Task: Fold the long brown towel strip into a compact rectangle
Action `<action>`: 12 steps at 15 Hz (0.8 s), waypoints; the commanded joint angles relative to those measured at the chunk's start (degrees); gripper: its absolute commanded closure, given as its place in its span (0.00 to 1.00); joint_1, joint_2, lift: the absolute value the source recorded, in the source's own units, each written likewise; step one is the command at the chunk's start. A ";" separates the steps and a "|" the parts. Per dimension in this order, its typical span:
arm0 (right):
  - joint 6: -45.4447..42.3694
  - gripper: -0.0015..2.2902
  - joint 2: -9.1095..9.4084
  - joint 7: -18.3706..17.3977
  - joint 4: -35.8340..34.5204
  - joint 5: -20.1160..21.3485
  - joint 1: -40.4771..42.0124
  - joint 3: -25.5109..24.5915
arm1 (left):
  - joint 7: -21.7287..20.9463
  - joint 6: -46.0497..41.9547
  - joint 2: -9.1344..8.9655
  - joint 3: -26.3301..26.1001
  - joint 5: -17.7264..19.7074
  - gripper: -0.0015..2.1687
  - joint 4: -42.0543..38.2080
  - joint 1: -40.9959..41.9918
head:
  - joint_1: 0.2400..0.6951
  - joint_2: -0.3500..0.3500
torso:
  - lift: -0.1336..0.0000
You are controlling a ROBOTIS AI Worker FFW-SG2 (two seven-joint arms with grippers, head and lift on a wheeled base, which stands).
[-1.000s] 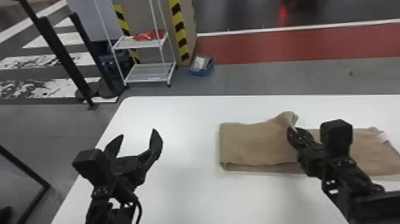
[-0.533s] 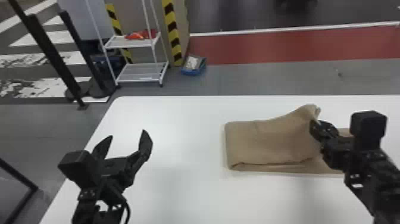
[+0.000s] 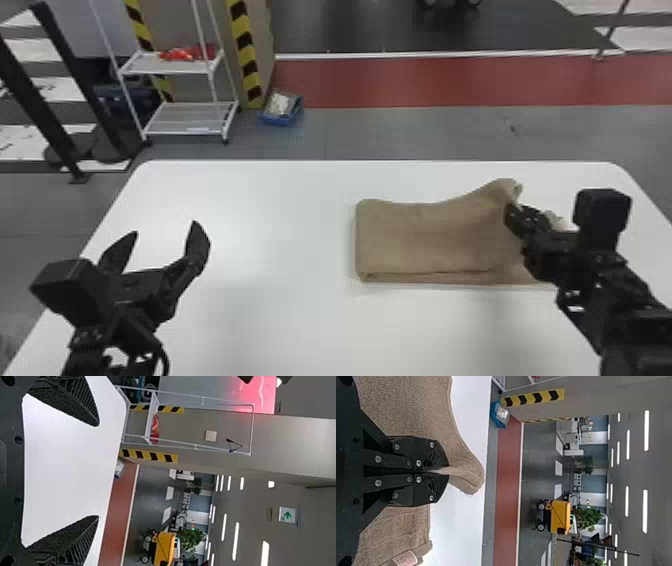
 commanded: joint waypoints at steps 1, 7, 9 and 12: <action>2.19 0.59 0.00 -0.02 -3.13 -0.94 0.65 -1.63 | 0.00 0.18 -0.15 0.00 -0.09 0.02 -0.02 -0.09 | 1.00 0.58 | 0.13; 5.35 0.59 -0.26 -0.02 0.82 -1.46 -1.55 -5.76 | -0.17 0.18 -0.15 -0.44 -0.18 0.02 0.51 -0.53 | 1.00 0.50 | 0.13; 5.35 0.59 -0.26 0.16 2.14 -1.64 -2.34 -5.84 | -0.09 0.35 -0.15 -0.61 -0.35 0.02 0.42 -0.44 | 1.00 0.49 | 0.13; 7.64 0.59 -0.26 0.86 -3.04 -2.69 -0.50 -7.16 | -0.09 0.35 -0.15 -0.35 -0.44 0.02 0.33 -0.44 | 1.00 0.48 | 0.13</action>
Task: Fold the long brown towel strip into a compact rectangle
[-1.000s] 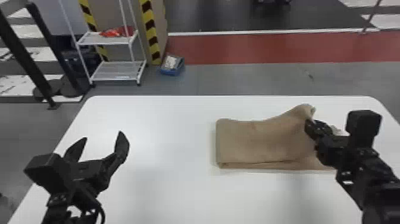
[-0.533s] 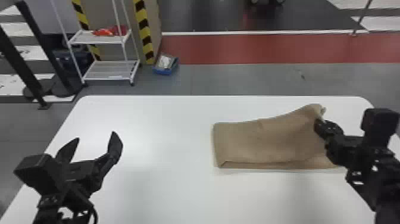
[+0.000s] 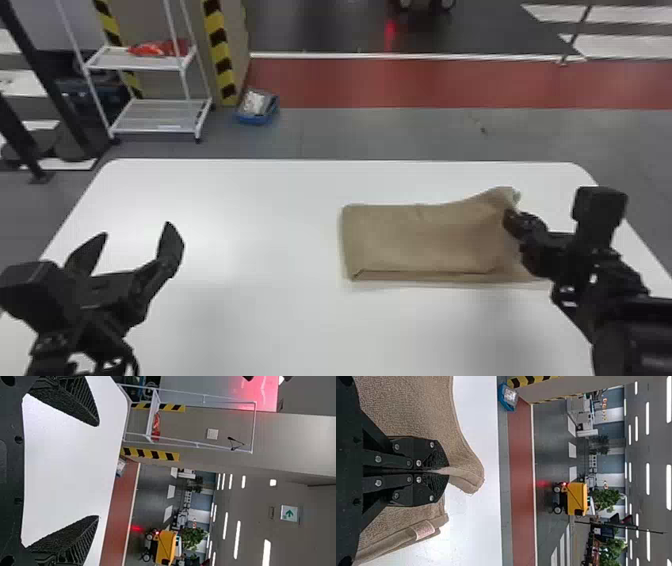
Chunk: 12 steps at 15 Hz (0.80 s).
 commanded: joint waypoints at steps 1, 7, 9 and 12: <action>2.36 0.59 0.00 0.01 -6.06 -2.36 2.52 -2.36 | -0.01 0.01 -0.15 0.07 -0.02 0.02 -0.11 0.00 | 1.00 0.48 | 0.13; 5.35 0.59 0.09 -0.08 -2.46 -4.11 2.26 -7.02 | -0.09 0.01 -0.15 -0.72 -0.11 0.02 0.86 -0.70 | 1.00 0.40 | 0.13; 5.88 0.59 0.00 -0.08 -2.46 -4.11 1.73 -7.37 | -0.09 0.01 -0.15 -0.72 -0.20 0.02 0.86 -0.61 | 1.00 0.39 | 0.13; 7.63 0.39 -0.09 -0.08 -2.54 -4.20 1.12 -8.60 | -0.18 0.01 -0.15 -0.37 -0.11 0.02 1.03 -0.44 | 1.00 0.38 | 0.13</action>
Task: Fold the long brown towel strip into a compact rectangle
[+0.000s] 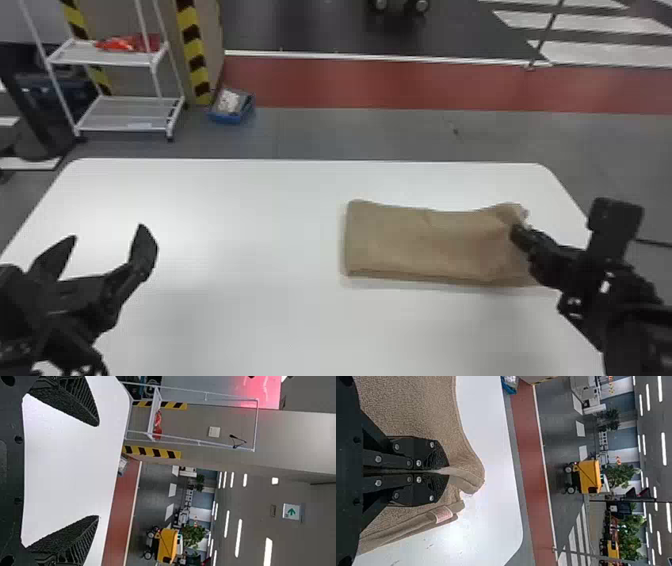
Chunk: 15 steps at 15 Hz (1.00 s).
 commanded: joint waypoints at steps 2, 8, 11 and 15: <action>0.96 0.00 -0.06 -0.26 -0.03 -0.10 -0.58 -1.23 | -0.10 0.00 -0.15 0.06 0.16 0.02 0.37 0.06 | 1.00 0.37 | 0.13; 3.25 0.02 -1.91 -0.17 2.00 1.84 -3.48 -2.38 | -0.19 0.00 -0.15 0.06 0.16 0.02 0.55 -0.03 | 1.00 0.33 | 0.13; 3.77 0.02 -2.88 0.97 7.36 5.00 -5.41 -1.32 | -0.19 0.00 -0.15 0.32 0.25 0.02 0.73 0.06 | 1.00 0.31 | 0.13; 0.96 0.03 -2.79 2.02 13.77 6.58 -6.91 -1.23 | -0.19 -0.18 -0.15 0.41 0.25 0.02 0.73 0.24 | 1.00 0.30 | 0.13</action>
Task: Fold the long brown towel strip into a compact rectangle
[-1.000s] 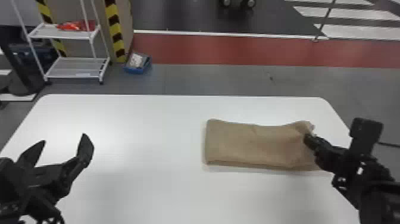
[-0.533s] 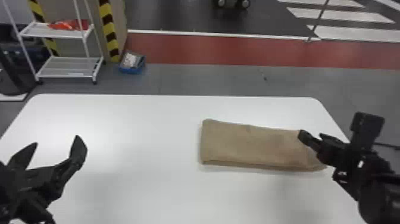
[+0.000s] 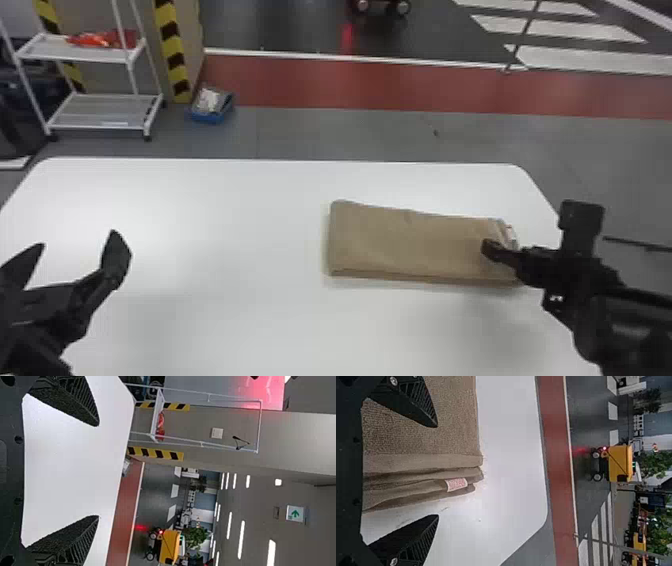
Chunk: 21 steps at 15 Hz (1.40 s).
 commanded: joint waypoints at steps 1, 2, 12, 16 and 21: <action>-2.35 0.03 0.02 -0.01 3.07 0.54 -0.44 -0.15 | 0.00 -0.02 -0.15 0.02 0.00 0.02 0.00 0.09 | 1.00 0.30 | 0.13; -3.58 0.04 0.02 -0.01 4.48 0.71 -0.80 -0.15 | 0.00 -0.02 -0.15 0.02 0.00 0.02 0.00 0.09 | 1.00 0.30 | 0.13; -8.50 0.63 0.90 3.24 4.21 -0.34 0.35 -0.24 | -0.09 -0.02 -0.15 0.29 0.00 0.02 -0.17 0.35 | 1.00 0.32 | 0.13; -8.15 0.67 1.07 3.59 -4.93 -8.08 2.89 -1.30 | -0.35 -0.02 -0.15 0.29 0.00 0.02 -0.35 0.35 | 1.00 0.33 | 0.13; -5.16 0.67 1.07 3.42 -17.41 -14.58 6.41 6.17 | -0.26 -0.02 -0.15 0.37 0.09 0.02 -0.70 0.79 | 1.00 0.40 | 0.13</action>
